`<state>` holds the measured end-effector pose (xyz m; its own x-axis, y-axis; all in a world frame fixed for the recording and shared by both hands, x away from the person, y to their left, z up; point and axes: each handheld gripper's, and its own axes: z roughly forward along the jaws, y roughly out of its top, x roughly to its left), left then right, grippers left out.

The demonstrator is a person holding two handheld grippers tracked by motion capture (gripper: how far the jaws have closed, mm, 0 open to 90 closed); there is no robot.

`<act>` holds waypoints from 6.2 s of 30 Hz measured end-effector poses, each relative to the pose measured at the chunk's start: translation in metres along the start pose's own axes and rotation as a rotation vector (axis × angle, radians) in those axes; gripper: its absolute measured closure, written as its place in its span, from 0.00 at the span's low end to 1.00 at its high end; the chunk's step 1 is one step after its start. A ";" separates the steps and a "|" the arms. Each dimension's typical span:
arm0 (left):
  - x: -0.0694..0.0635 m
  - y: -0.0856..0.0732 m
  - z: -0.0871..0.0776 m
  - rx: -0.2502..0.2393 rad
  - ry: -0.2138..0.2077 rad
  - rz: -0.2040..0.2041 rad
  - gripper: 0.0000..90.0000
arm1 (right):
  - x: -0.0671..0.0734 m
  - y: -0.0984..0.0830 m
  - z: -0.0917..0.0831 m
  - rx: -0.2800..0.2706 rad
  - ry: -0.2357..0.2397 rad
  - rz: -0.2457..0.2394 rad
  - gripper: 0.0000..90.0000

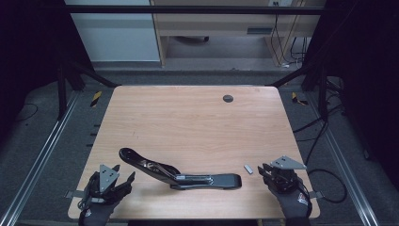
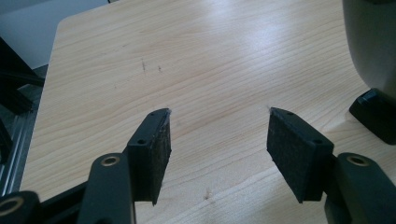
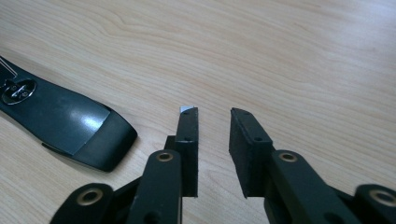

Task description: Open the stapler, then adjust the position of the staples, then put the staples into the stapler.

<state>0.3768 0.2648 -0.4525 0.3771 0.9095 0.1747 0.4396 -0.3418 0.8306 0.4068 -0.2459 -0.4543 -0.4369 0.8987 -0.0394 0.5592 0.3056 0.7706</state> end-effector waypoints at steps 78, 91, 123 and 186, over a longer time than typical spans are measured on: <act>0.006 -0.004 0.014 0.063 -0.007 0.005 0.41 | 0.012 0.039 0.076 0.412 0.085 -0.087 0.86; 0.006 -0.004 0.014 0.068 -0.008 0.009 0.41 | -0.002 0.036 0.057 0.343 0.129 -0.152 0.87; 0.004 -0.004 0.015 0.078 -0.008 0.017 0.40 | -0.017 -0.004 0.029 0.393 0.254 -0.239 0.86; 0.004 -0.005 0.016 0.091 -0.013 0.027 0.40 | -0.006 0.012 0.035 0.545 0.229 -0.256 0.86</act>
<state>0.3896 0.2667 -0.4642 0.4001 0.8968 0.1888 0.5012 -0.3866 0.7742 0.4409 -0.2369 -0.4669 -0.7095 0.7047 0.0045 0.6690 0.6715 0.3185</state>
